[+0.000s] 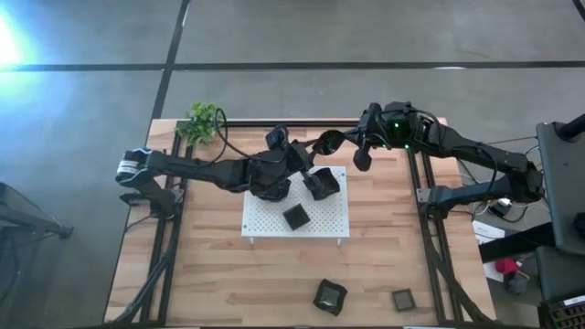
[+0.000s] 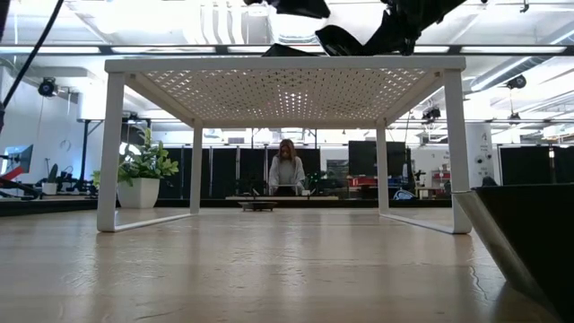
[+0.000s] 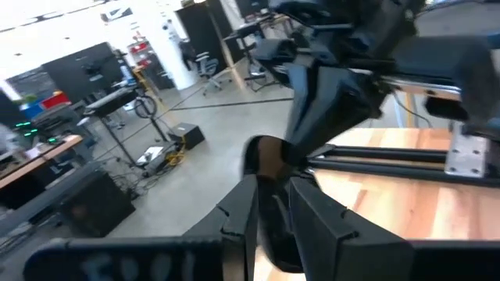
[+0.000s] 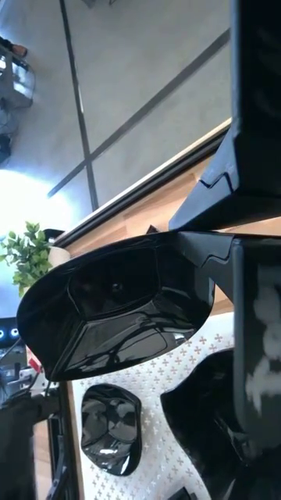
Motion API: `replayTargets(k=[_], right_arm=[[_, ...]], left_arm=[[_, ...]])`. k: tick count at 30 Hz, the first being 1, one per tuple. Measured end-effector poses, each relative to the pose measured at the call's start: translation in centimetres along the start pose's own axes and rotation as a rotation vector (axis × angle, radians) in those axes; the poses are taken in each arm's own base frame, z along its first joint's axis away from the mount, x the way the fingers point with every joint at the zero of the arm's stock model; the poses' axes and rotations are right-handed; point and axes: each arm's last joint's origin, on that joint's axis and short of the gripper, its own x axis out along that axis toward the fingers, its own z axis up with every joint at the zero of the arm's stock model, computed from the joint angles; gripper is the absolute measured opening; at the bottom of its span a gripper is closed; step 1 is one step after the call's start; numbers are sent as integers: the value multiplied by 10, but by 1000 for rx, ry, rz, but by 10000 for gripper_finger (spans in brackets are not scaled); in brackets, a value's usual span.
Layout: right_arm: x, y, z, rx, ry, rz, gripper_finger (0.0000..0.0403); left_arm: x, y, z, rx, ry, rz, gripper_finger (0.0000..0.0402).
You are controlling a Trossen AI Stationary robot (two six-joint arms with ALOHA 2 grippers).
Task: Pick & Place Mini shaped plates
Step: Stack the black leaf shaped plate on top of the black leaf shaped plate on the shelf
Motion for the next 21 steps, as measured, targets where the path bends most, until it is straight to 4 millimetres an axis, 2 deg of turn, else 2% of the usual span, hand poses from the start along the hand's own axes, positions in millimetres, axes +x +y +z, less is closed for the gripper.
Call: replayTargets(k=[7, 14, 21], right_arm=[[0, 1, 0, -5, -5, 2, 8], [0, 1, 1, -10, -7, 5, 8], [0, 1, 1, -10, -8, 5, 8]], left_arm=[[2, 1, -2, -55, 15, 47, 73], [10, -7, -12, -34, 41, 47, 73], [11, -5, -13, -44, 51, 86, 73]])
